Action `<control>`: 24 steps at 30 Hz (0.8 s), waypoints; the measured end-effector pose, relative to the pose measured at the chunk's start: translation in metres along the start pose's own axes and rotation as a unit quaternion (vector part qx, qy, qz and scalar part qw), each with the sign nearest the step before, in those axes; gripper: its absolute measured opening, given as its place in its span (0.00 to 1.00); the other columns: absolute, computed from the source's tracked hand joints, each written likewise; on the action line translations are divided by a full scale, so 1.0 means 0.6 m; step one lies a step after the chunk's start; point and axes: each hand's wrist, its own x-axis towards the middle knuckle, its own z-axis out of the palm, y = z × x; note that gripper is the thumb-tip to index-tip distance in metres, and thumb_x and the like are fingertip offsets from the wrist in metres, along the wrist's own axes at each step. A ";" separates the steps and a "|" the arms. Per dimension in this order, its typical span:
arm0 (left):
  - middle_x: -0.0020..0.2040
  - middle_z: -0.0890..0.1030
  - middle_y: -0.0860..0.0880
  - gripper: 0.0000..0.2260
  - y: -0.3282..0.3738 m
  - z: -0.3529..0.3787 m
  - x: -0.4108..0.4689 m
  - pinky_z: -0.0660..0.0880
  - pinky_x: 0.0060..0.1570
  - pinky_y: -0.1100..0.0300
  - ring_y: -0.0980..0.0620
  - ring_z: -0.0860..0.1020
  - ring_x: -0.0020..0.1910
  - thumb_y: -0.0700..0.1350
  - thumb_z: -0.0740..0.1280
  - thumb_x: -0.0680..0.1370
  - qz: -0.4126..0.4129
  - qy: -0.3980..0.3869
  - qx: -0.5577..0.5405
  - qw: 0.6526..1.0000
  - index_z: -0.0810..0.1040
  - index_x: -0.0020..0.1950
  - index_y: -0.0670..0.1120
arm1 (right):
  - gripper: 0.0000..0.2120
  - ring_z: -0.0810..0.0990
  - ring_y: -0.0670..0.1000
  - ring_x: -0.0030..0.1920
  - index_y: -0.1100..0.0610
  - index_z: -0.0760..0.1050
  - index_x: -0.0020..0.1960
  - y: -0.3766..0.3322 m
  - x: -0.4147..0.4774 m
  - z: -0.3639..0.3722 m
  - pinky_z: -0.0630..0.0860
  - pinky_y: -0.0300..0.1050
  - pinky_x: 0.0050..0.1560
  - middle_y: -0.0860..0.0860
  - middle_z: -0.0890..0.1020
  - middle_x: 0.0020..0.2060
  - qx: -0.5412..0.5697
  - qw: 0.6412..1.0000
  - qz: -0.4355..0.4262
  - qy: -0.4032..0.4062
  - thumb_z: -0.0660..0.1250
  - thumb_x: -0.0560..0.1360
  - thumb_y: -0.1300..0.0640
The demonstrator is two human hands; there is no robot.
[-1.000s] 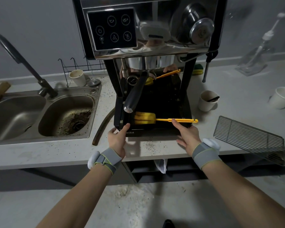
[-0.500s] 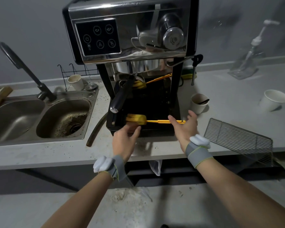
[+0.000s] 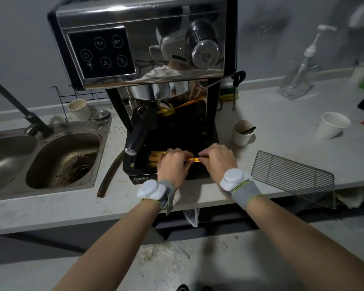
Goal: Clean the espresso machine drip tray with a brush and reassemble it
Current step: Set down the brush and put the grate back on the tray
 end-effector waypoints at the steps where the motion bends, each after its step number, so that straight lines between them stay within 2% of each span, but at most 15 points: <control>1: 0.53 0.82 0.50 0.10 0.001 0.002 0.005 0.72 0.56 0.51 0.46 0.76 0.57 0.50 0.67 0.79 0.000 -0.007 0.005 1.000 0.82 0.59 0.54 | 0.13 0.75 0.56 0.59 0.48 0.81 0.62 -0.001 0.003 0.003 0.73 0.51 0.57 0.51 0.79 0.58 -0.007 1.000 0.002 -0.006 0.66 0.79 0.49; 8: 0.53 0.81 0.49 0.08 -0.003 0.011 0.030 0.68 0.57 0.51 0.45 0.75 0.58 0.48 0.67 0.79 0.018 -0.029 0.055 0.998 0.83 0.56 0.56 | 0.11 0.76 0.57 0.56 0.48 0.82 0.57 -0.008 0.015 0.017 0.73 0.49 0.50 0.53 0.80 0.53 -0.042 0.999 -0.007 -0.028 0.64 0.80 0.50; 16: 0.55 0.80 0.50 0.11 0.008 0.001 0.033 0.66 0.60 0.51 0.46 0.74 0.60 0.45 0.63 0.80 0.062 -0.035 0.082 0.994 0.82 0.58 0.56 | 0.11 0.77 0.56 0.56 0.48 0.83 0.57 -0.011 0.008 0.008 0.75 0.51 0.54 0.53 0.80 0.54 -0.041 0.999 0.013 -0.027 0.63 0.80 0.50; 20: 0.56 0.80 0.51 0.13 0.017 -0.009 0.028 0.66 0.57 0.52 0.46 0.74 0.59 0.45 0.61 0.81 0.100 -0.022 0.121 0.987 0.81 0.60 0.56 | 0.12 0.76 0.56 0.57 0.48 0.82 0.57 -0.011 -0.010 -0.001 0.74 0.49 0.54 0.53 0.78 0.54 -0.023 0.999 0.035 -0.012 0.62 0.81 0.50; 24: 0.57 0.80 0.51 0.13 0.027 -0.013 0.018 0.67 0.56 0.53 0.46 0.74 0.59 0.46 0.60 0.82 0.123 -0.021 0.109 0.986 0.80 0.61 0.56 | 0.12 0.76 0.54 0.57 0.47 0.82 0.57 -0.007 -0.034 -0.008 0.74 0.48 0.51 0.52 0.78 0.54 -0.013 0.998 0.058 0.006 0.61 0.81 0.49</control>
